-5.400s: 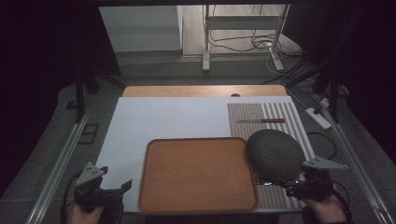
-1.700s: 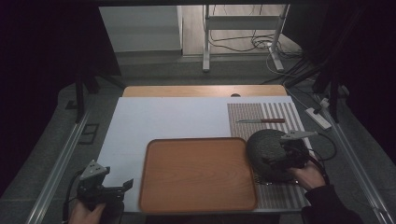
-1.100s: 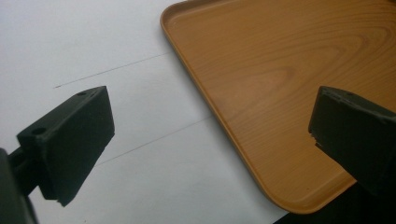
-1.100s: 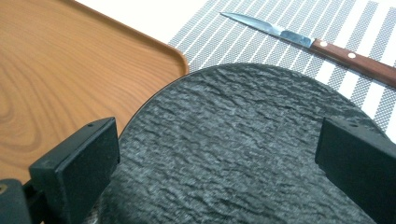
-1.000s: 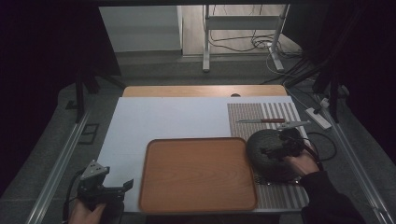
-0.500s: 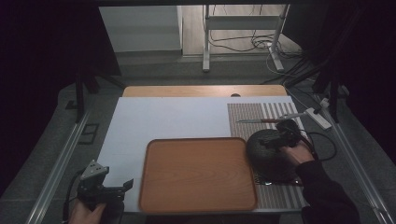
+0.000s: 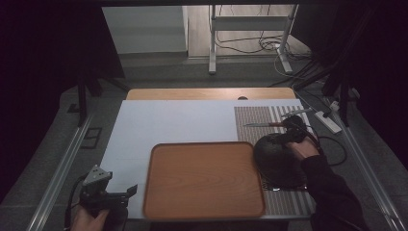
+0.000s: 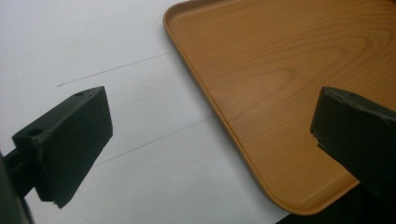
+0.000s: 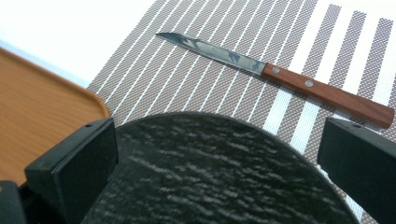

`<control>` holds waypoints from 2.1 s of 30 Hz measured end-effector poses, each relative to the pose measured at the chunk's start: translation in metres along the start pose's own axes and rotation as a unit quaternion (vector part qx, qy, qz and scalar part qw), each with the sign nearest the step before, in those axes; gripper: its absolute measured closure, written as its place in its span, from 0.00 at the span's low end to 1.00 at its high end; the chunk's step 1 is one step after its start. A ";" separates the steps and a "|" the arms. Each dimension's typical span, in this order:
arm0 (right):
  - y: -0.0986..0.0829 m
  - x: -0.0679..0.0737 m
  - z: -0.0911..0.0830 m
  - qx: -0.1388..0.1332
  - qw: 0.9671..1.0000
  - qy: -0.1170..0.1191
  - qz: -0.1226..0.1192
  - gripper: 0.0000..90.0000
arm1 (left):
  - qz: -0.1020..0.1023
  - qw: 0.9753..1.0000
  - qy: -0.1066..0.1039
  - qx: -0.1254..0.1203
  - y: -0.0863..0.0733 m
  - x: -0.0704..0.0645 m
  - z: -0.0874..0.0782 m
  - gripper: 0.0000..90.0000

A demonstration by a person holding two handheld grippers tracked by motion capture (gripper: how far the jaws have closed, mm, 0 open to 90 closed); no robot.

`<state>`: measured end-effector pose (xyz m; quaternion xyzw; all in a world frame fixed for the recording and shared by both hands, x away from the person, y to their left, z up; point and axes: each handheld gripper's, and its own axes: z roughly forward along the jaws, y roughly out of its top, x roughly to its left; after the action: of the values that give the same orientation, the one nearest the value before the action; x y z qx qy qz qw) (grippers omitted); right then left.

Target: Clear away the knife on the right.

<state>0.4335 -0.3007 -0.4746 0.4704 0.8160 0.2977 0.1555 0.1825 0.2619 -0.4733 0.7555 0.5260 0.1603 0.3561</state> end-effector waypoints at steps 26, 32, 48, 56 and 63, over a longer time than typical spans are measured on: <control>0.026 -0.040 0.033 0.016 0.999 -0.028 0.032 0.08 | -0.005 1.000 0.001 0.002 0.000 0.001 0.001 0.00; 0.032 -0.047 0.032 0.018 0.999 -0.028 0.030 0.34 | -0.005 1.000 0.001 0.002 0.000 0.001 0.001 0.00; 0.041 -0.074 0.047 0.044 0.997 -0.050 0.028 1.00 | -0.002 1.000 0.003 0.006 0.001 0.000 0.002 0.01; 0.037 -0.097 0.056 0.056 0.995 -0.067 0.043 1.00 | -0.002 1.000 0.003 0.007 0.001 0.000 0.002 0.01; 0.027 -0.104 0.055 0.075 0.995 -0.060 0.042 1.00 | 0.000 1.000 0.003 0.007 0.001 0.000 0.002 0.01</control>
<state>0.5342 -0.3616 -0.5034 0.5312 0.8051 0.2130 0.1556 0.1842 0.2606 -0.4740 0.7575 0.5281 0.1588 0.3494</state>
